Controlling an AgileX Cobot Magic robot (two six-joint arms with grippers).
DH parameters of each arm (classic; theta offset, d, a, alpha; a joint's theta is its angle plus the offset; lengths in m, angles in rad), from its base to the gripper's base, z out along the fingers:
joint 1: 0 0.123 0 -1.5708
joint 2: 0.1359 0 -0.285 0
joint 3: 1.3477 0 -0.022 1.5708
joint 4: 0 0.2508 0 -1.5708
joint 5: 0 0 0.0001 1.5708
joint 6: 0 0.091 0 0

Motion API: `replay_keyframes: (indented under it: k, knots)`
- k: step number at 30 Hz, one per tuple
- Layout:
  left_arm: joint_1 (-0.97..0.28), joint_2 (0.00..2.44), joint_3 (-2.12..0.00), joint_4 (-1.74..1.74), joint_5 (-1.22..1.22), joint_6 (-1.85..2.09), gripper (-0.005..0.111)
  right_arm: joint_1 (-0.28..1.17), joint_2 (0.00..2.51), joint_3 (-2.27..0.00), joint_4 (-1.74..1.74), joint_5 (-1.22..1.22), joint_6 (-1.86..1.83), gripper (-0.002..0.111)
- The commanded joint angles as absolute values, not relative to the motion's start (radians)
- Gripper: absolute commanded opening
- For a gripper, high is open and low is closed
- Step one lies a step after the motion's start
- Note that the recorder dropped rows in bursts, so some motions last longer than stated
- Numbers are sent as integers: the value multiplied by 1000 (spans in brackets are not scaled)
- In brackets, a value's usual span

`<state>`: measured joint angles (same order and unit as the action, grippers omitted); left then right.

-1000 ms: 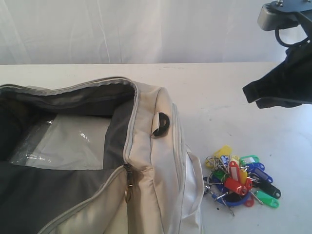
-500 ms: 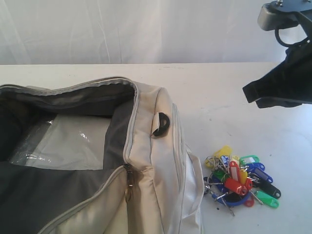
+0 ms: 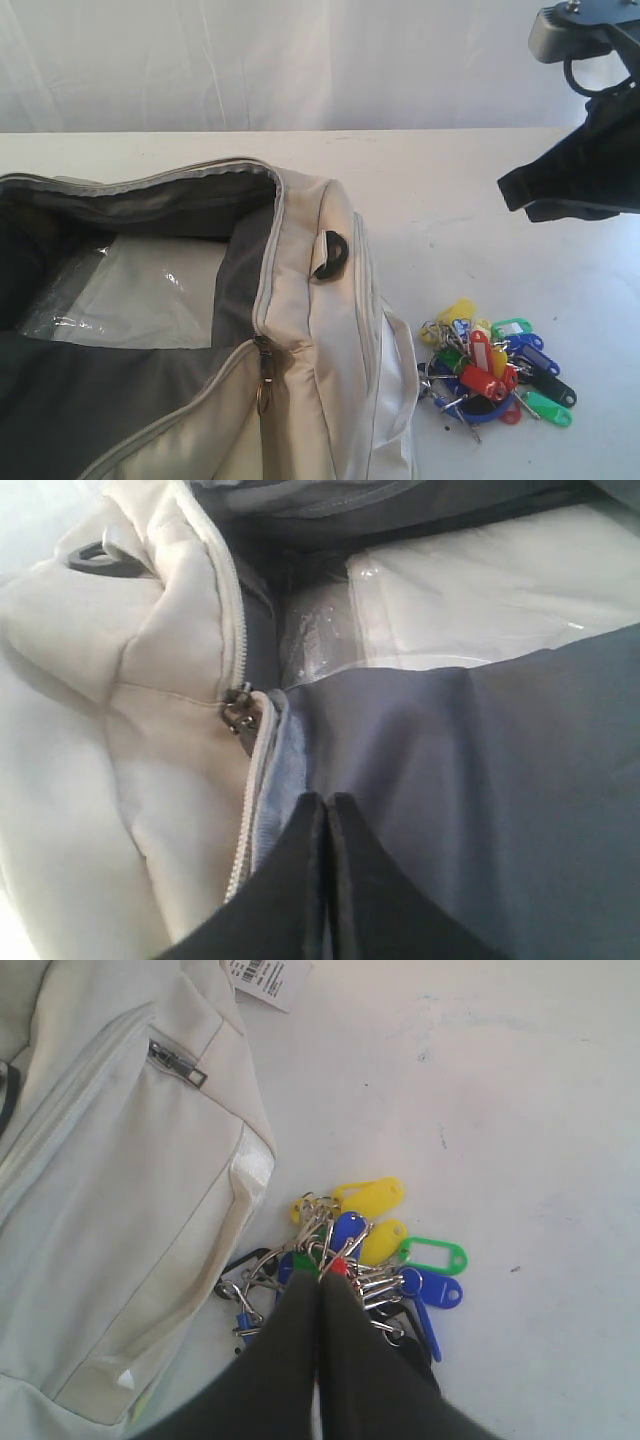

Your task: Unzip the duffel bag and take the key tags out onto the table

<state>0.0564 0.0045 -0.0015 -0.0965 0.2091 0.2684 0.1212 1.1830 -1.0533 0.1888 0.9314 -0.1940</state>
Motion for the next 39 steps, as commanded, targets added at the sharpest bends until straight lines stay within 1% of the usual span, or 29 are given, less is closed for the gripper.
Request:
replay_keyframes:
  k: [1,5,15,35,39]
  knots:
    - [58,0,0,-97,237,175,0,120,1178,-1055,189,925,-194,1]
    - [58,0,0,-102,237,-50,0,120,1178,-1055,189,925,-194,1]
    - [58,0,0,-88,237,27,0,120,1178,-1055,189,925,-194,1]
    - [58,0,0,-88,233,27,0,120,1178,-1055,189,925,-194,1]
    - [91,0,0,-88,233,27,0,120,1178,-1055,189,925,-194,1]
